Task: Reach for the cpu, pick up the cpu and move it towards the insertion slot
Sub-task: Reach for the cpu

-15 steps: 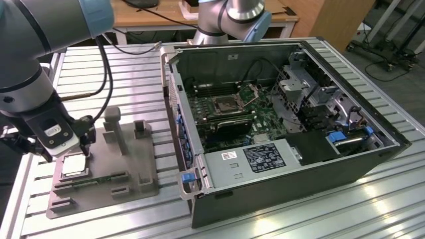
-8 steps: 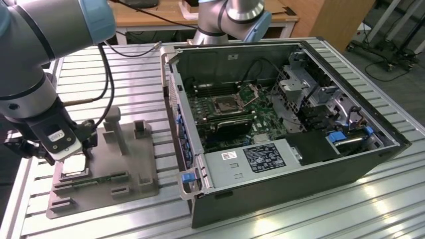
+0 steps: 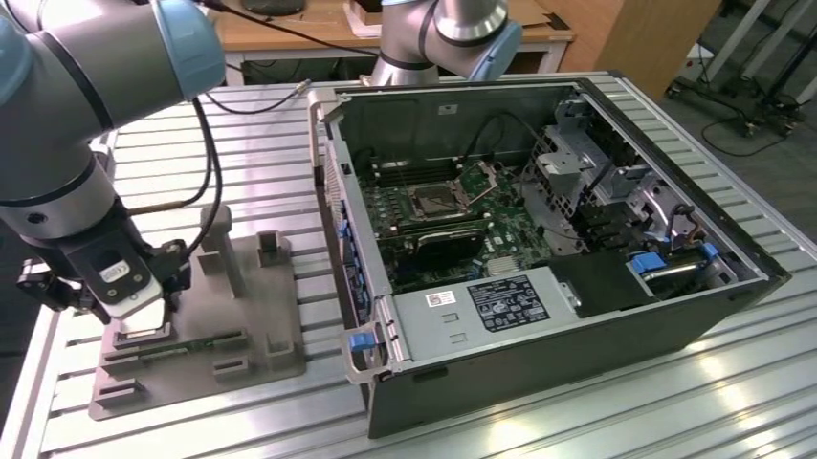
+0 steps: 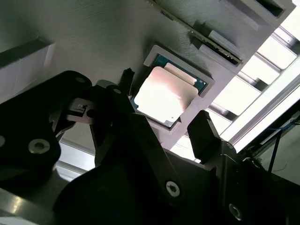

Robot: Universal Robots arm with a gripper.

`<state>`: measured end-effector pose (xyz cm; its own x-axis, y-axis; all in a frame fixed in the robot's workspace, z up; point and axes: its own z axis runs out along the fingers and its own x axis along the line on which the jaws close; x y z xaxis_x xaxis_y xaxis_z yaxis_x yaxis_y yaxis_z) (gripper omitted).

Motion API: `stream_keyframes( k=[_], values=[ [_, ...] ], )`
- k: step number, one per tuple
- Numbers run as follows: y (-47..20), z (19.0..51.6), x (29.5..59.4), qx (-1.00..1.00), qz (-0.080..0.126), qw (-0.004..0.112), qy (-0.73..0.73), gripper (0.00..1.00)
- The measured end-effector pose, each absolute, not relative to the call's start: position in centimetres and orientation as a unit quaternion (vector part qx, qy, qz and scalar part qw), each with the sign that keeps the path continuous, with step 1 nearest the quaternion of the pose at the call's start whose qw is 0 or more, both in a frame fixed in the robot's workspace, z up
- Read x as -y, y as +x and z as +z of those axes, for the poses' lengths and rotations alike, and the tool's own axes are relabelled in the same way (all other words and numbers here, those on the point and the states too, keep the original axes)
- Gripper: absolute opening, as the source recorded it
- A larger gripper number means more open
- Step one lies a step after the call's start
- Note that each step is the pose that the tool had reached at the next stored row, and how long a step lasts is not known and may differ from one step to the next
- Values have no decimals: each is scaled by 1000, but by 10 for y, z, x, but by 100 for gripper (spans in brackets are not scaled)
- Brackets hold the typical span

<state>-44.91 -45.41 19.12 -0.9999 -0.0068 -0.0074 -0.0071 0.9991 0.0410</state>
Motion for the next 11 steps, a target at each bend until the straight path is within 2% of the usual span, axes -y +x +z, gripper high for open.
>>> stream_keyframes(
  k=[11],
  values=[
    [-450, 183, 455, -1000, 20, 4, 1, 74]
  ],
)
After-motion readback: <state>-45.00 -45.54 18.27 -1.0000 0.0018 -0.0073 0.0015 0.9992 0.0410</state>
